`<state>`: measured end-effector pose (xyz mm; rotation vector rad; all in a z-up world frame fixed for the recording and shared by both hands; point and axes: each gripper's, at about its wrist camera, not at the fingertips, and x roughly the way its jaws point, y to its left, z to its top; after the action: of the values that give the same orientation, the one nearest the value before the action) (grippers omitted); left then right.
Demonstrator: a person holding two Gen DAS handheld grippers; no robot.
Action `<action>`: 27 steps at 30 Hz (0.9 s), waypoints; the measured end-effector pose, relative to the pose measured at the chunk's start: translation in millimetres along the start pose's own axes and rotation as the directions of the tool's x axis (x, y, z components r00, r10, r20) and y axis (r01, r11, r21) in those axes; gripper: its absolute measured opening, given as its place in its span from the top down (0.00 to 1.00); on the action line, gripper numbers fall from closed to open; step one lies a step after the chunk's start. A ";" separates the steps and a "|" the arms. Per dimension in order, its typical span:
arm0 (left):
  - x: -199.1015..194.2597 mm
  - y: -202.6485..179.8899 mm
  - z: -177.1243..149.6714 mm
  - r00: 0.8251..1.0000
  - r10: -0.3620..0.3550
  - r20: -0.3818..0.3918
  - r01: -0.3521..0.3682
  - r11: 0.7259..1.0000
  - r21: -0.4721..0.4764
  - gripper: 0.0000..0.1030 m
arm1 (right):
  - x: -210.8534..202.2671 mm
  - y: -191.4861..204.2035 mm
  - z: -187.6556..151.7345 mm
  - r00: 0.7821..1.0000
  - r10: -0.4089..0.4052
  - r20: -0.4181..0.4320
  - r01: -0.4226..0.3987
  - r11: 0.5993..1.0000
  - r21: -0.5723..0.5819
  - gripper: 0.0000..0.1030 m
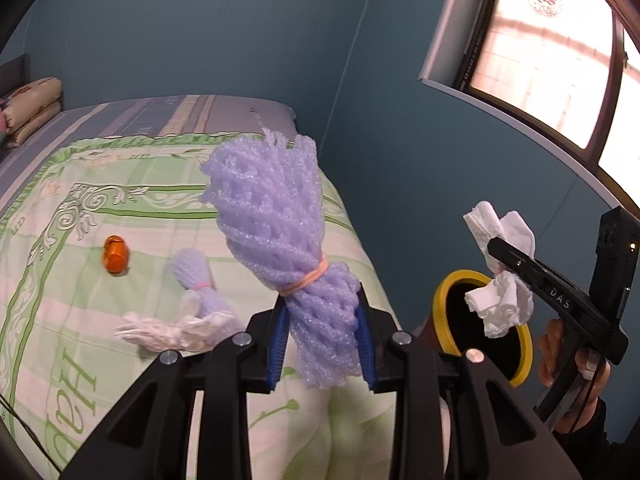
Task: Collect trash
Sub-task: 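Carry the foam net and tissues with both tools to the yellow bin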
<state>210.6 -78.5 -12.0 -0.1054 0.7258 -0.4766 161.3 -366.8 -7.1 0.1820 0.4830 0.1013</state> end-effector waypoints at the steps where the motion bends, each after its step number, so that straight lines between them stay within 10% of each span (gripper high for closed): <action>1: 3.0 -6.5 -0.1 1.000 -0.010 -0.005 0.010 1.000 0.010 0.73 | -4.6 -5.1 -1.9 1.000 -0.005 0.004 0.005 1.000 0.001 0.87; 27: 74.4 -156.1 8.9 0.969 -0.213 -0.121 0.236 0.944 0.232 0.73 | -41.3 -112.0 -27.8 0.975 -0.223 0.008 0.222 0.971 0.088 0.87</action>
<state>204.9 -251.6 -11.2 0.0672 0.7454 -0.7911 117.9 -477.9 -34.7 0.2120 0.4871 -0.1409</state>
